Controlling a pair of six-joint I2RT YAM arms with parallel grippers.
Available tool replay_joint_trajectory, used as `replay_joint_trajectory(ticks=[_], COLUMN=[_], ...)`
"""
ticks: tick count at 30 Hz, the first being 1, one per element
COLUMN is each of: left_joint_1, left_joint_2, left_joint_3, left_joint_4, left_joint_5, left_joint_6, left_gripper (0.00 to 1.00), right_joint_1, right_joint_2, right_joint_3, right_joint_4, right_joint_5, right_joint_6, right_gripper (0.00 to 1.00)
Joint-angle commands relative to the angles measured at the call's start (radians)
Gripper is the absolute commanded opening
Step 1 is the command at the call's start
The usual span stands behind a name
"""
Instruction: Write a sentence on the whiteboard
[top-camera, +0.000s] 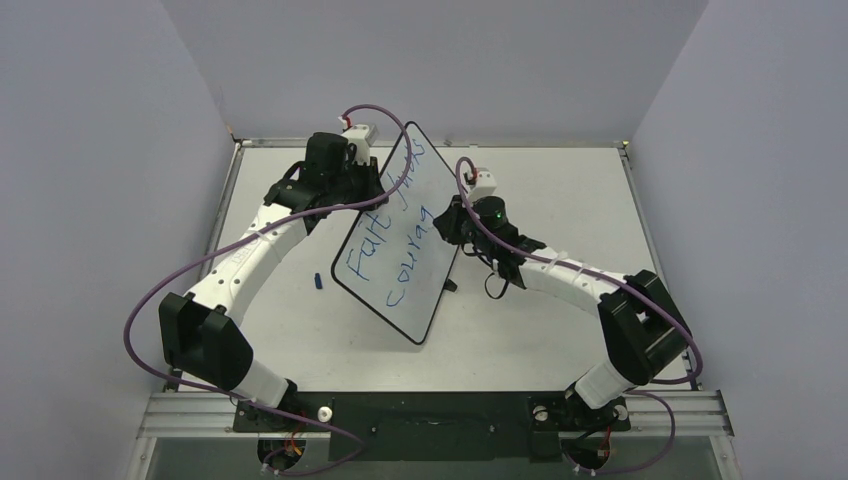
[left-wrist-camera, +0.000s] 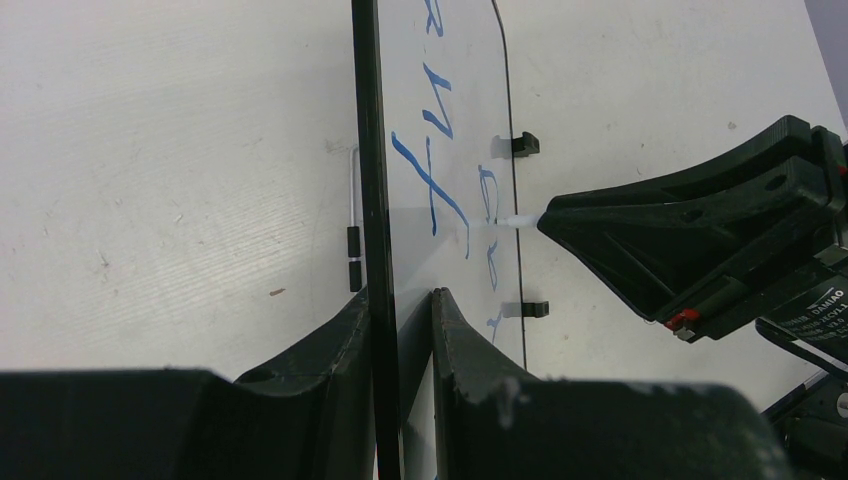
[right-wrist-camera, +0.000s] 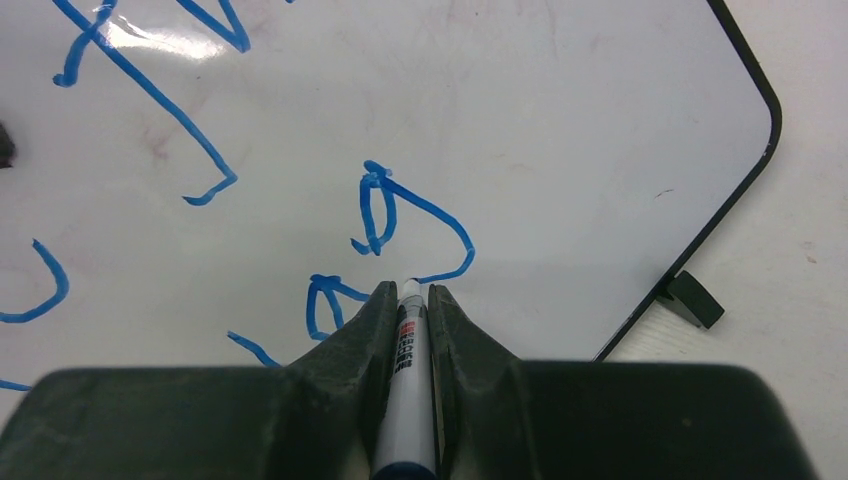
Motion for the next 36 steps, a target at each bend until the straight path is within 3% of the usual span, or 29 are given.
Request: replay_joint_trajectory(ticks=[1, 13, 36], left_joint_1=[0.006, 0.006, 0.006], left_joint_2=[-0.036, -0.037, -0.033], left_joint_3=[0.027, 0.028, 0.027], left_joint_4=[0.059, 0.060, 0.061], left_joint_5=[-0.081, -0.080, -0.084], left_joint_6=[0.102, 0.102, 0.104], left_gripper=[0.00, 0.00, 0.00], right_joint_1=[0.009, -0.008, -0.071], right_joint_2=[-0.037, -0.121, 0.029], right_joint_3=[0.067, 0.080, 0.132], right_joint_4=[0.014, -0.025, 0.032], right_joint_5=[-0.032, 0.012, -0.034], right_joint_6=[0.006, -0.016, 0.016], right_gripper=[0.00, 0.00, 0.00])
